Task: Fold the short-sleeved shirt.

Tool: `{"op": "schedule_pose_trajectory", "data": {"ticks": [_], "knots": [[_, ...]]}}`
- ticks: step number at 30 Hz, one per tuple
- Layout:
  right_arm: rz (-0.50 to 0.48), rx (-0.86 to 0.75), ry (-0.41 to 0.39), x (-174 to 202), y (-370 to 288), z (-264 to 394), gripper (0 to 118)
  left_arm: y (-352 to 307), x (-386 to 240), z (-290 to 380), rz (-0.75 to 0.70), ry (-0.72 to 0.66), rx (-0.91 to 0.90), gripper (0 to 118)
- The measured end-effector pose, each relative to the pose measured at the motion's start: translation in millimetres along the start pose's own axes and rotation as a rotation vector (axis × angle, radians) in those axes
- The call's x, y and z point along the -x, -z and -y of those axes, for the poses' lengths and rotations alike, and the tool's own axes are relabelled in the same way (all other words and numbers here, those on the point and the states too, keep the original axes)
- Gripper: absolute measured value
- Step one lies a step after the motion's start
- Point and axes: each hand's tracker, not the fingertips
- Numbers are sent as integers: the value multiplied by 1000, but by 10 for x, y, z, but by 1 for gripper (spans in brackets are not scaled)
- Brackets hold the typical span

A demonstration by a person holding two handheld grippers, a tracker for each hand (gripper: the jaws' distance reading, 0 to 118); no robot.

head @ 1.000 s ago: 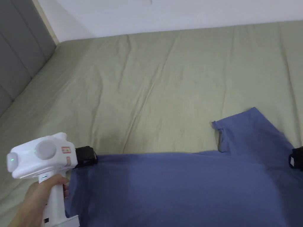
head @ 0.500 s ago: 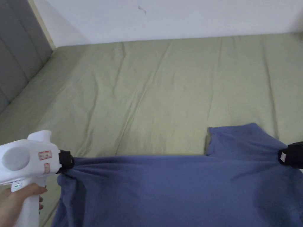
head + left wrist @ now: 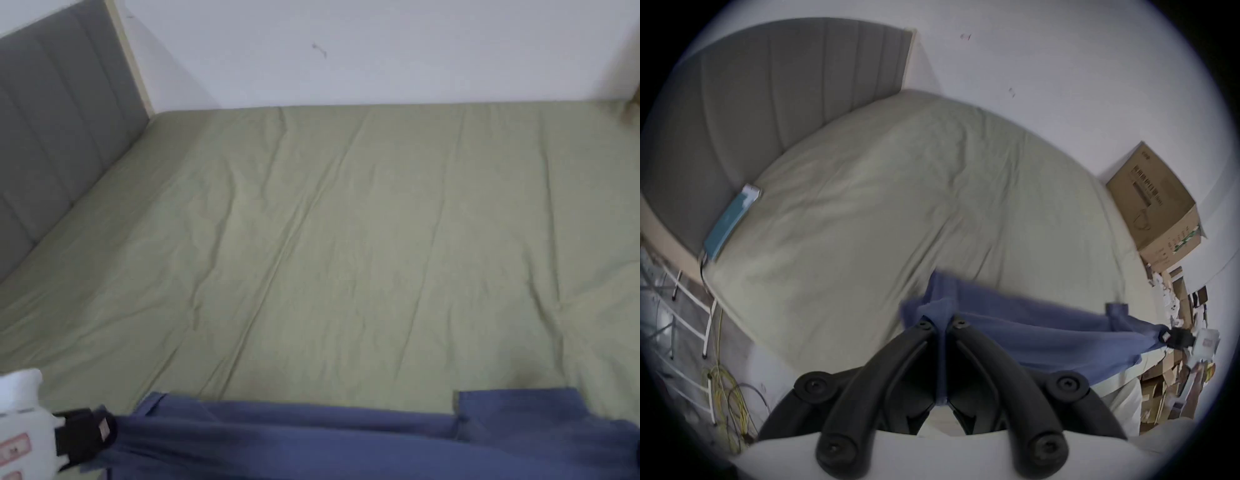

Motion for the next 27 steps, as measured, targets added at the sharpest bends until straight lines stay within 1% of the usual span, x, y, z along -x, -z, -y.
{"op": "schedule_pose_trajectory", "data": {"ticks": [1, 2, 3, 4, 5, 6, 7, 8, 10, 11, 12, 13, 14, 15, 16, 17, 18, 19, 20, 21, 22, 23, 24, 25, 26, 27], "knots": [[57, 6, -24, 35, 67, 139, 4, 83, 49, 102, 2, -39, 6, 9], [108, -8, -73, 83, 132, 266, 20, 150, 100, 193, 24, -77, 23, 30], [176, -31, -129, 118, 205, 360, 47, 177, 120, 252, -5, -111, 44, 59], [273, -19, -182, 168, 246, 426, 71, 186, 149, 295, -21, -133, 50, 93], [322, -3, -206, 208, 263, 476, 80, 225, 230, 309, -20, -140, 61, 113], [341, -9, -216, 236, 223, 500, 80, 112, 259, 340, 3, -154, 35, 111], [341, -36, -216, 261, 170, 493, 80, -1, 288, 346, 55, -166, -41, 108], [322, -79, -201, 290, 86, 477, 80, -116, 332, 352, 96, -188, -82, 108], [305, -137, -176, 408, -62, 411, 80, -324, 388, 372, 74, -253, -126, 108], [272, -169, -180, 346, -110, 354, 80, -410, 435, 379, 69, -277, -144, 108], [237, -205, -193, 424, -180, 312, 79, -486, 485, 396, 83, -299, -155, 103], [196, -237, -213, 508, -236, 279, 76, -546, 500, 438, 102, -320, -167, 88], [141, -274, -234, 616, -289, 240, 64, -622, 527, 490, 125, -342, -195, 51], [82, -304, -234, 796, -360, 198, 40, -672, 548, 542, 141, -362, -230, 22], [26, -321, -227, 890, -377, 169, 11, -681, 560, 581, 145, -376, -241, 7], [-21, -383, -224, 1034, -380, 159, 11, -666, 557, 643, 136, -377, -225, 7], [-37, -422, -218, 1168, -346, 142, 6, -652, 564, 681, 122, -370, -209, 7], [-32, -428, -251, 1304, -308, 122, 6, -633, 559, 707, 99, -364, -190, 7], [-53, -425, -329, 1455, -241, 103, 6, -606, 554, 737, 83, -356, -173, 1], [-62, -393, -391, 1600, -155, 87, 6, -570, 534, 788, 95, -361, -173, 0], [-57, -401, -398, 1715, -82, 103, 6, -544, 546, 809, 120, -373, -163, 0], [-86, -383, -398, 1816, -15, 99, 6, -513, 552, 826, 156, -422, -171, 0], [-155, -335, -396, 1909, 59, 88, 6, -482, 563, 835, 176, -457, -190, 0], [-162, -332, -390, 1998, 107, 105, 6, -446, 570, 862, 198, -485, -214, 0], [-152, -338, -395, 2101, 149, 125, 6, -409, 584, 862, 214, -519, -223, 4], [-161, -333, -417, 2200, 160, 157, 6, -372, 594, 837, 237, -533, -209, 21]]}}
